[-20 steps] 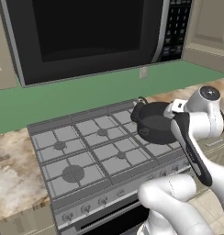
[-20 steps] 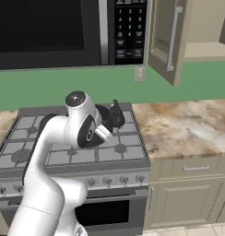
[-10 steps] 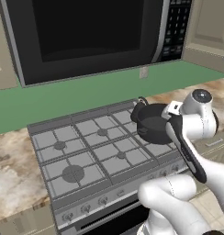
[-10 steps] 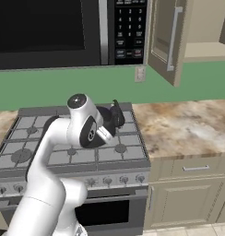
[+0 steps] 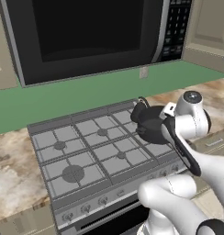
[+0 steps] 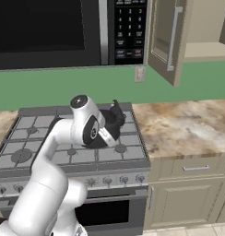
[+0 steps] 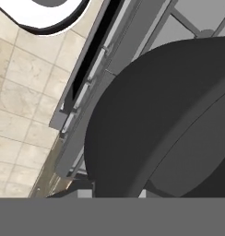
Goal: Pick the kettle from the cabinet and place it on a stove burner. Then pick the pot from the counter and place it on another stove burner. Finally, turn both burners on.
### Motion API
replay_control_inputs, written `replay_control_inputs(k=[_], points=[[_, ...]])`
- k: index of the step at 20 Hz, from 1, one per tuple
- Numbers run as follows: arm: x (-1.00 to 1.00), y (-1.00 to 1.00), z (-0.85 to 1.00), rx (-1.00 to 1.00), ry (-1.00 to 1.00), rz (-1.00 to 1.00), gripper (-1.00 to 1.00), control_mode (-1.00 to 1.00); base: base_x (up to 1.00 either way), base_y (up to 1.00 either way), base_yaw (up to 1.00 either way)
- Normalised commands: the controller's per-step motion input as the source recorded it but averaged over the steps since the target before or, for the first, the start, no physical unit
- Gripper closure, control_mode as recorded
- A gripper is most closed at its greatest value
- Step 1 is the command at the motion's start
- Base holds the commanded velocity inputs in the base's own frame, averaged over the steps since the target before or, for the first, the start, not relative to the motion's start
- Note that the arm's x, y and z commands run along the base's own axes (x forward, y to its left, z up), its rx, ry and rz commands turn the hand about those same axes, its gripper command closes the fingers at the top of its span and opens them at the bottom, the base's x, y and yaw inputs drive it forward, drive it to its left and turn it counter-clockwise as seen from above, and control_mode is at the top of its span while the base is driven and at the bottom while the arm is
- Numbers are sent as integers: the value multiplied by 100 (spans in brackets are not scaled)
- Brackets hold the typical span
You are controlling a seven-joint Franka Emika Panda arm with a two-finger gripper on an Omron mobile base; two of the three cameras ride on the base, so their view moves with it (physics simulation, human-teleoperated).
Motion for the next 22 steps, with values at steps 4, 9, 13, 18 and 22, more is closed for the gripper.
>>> replay_control_inputs(k=[4, 9, 13, 18, 22], points=[[4, -19, -12, 0, 0, -3, 100, -100, 0, 0, 0], [0, -21, -4, 0, 0, -2, 100, -100, 0, 0, 0], [0, -14, -2, 0, 0, -1, 100, -100, 0, 0, 0], [0, -5, -6, 0, 0, -1, 100, -100, 0, 0, 0], [2, -1, -13, 0, 0, -1, 100, -100, 0, 0, 0]])
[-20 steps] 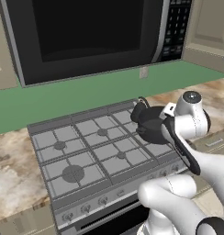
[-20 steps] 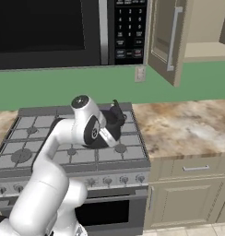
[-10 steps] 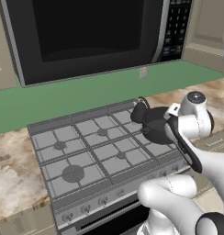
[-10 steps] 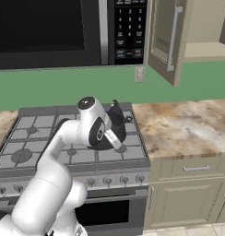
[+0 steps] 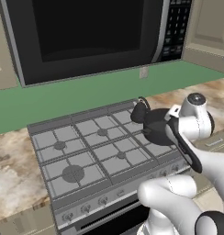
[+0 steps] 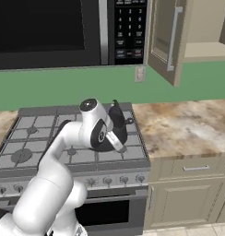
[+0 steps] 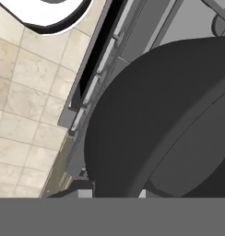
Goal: Pick the kettle from the cabinet and place it on a stove burner. Then pick the pot from the counter and place it on another stove burner. Finally, turn both burners on.
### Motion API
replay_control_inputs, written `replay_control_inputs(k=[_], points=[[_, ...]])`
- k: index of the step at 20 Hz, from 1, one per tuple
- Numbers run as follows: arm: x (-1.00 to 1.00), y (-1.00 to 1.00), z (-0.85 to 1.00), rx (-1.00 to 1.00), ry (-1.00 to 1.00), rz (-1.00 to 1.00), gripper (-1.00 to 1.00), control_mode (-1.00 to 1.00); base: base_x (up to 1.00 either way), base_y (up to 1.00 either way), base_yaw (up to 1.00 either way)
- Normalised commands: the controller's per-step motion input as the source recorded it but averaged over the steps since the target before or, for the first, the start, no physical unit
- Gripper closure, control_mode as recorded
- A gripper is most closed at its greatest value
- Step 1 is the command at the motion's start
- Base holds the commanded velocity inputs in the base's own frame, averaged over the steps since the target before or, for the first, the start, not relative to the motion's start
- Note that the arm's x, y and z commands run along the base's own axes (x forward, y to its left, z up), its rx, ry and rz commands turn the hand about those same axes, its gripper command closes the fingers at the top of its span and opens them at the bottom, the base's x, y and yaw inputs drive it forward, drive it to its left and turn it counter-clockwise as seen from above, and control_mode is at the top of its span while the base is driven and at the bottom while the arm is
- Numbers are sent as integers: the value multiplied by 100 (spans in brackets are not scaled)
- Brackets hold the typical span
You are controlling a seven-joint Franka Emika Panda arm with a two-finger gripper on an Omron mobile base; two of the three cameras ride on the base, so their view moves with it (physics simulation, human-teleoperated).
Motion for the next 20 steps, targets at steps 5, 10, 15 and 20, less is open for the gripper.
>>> replay_control_inputs(k=[5, 10, 15, 20], points=[[7, -3, -17, 0, 0, -3, 100, -100, 0, 0, 0], [8, -9, -19, 0, 0, -6, 100, -100, 0, 0, 0], [15, -4, -16, 0, 0, -5, 100, -100, 0, 0, 0], [20, -5, -7, 0, 0, -2, 100, -100, 0, 0, 0]])
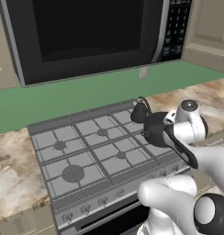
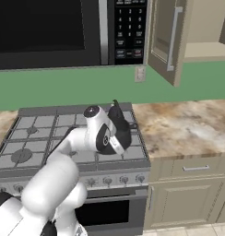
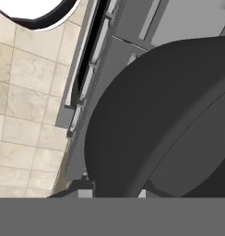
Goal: Pick the kettle from the cabinet and place it on a stove burner. Then pick the pot from the counter and place it on another stove burner. Finally, turn both burners on.
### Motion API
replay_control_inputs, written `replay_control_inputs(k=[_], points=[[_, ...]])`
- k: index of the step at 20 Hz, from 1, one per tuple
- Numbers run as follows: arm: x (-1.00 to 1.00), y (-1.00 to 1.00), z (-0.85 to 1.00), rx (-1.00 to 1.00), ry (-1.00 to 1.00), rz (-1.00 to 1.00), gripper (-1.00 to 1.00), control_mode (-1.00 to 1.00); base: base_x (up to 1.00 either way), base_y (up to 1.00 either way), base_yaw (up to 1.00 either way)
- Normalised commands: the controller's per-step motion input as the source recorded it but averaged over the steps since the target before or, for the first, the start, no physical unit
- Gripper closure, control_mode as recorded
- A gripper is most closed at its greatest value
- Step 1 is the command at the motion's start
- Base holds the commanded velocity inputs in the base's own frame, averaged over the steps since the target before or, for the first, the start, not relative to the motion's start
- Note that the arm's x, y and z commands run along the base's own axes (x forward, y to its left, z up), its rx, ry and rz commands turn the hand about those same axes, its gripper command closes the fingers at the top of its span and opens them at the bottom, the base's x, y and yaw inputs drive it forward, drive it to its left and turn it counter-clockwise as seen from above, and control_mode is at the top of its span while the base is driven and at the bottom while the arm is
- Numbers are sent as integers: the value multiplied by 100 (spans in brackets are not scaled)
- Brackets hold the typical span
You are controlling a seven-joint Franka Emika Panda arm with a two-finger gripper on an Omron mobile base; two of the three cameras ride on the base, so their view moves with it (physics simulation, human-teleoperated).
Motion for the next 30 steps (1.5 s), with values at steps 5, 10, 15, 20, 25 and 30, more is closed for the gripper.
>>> replay_control_inputs(k=[5, 10, 15, 20, 25, 30], points=[[15, -13, -6, 0, 0, 0, 100, -100, 0, 0, 0], [11, -12, -13, 0, 0, 0, 100, -100, 0, 0, 0], [10, -13, -15, 0, 0, 0, 100, -100, 0, 0, 0], [14, -6, -12, 0, 0, 0, 100, -100, 0, 0, 0], [18, -1, -13, 0, 0, 0, 100, -100, 0, 0, 0], [21, 0, -14, 0, 1, 0, 100, -100, 0, 0, 0]])
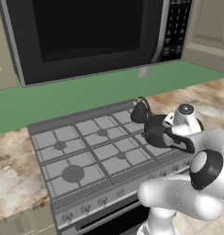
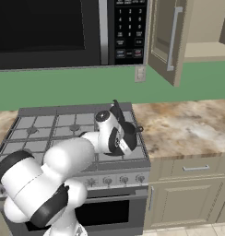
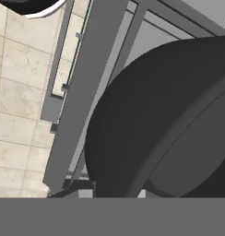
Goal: Pick the kettle from the cabinet and place it on a stove burner. Then pick the pot from the counter and place it on another stove burner. Finally, turn both burners on.
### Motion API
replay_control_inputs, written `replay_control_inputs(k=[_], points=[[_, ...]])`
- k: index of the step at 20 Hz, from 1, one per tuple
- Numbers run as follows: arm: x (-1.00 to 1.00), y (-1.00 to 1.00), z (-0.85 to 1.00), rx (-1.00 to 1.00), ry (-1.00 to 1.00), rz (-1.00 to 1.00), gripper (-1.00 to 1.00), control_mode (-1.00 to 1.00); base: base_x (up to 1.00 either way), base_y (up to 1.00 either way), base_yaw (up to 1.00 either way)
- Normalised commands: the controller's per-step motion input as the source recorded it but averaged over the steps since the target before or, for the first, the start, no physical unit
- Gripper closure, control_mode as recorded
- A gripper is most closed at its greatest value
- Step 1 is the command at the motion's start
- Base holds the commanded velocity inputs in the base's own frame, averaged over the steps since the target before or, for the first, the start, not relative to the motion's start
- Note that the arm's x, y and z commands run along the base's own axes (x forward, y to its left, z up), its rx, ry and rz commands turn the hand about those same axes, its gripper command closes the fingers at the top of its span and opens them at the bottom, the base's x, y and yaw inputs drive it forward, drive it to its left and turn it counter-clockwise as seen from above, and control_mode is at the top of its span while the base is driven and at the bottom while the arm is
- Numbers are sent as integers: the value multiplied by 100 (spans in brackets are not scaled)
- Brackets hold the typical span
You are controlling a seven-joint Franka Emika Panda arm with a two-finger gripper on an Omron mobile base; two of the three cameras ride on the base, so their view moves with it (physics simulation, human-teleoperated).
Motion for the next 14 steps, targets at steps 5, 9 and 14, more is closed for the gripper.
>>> replay_control_inputs(k=[5, 9, 14], points=[[23, 0, -11, 0, 1, 0, 100, -100, 0, 0, 0], [23, -3, -12, 0, 1, 0, 100, -100, 0, 0, 0], [18, -4, -15, 0, 1, 0, 100, -100, 0, 0, 0]])
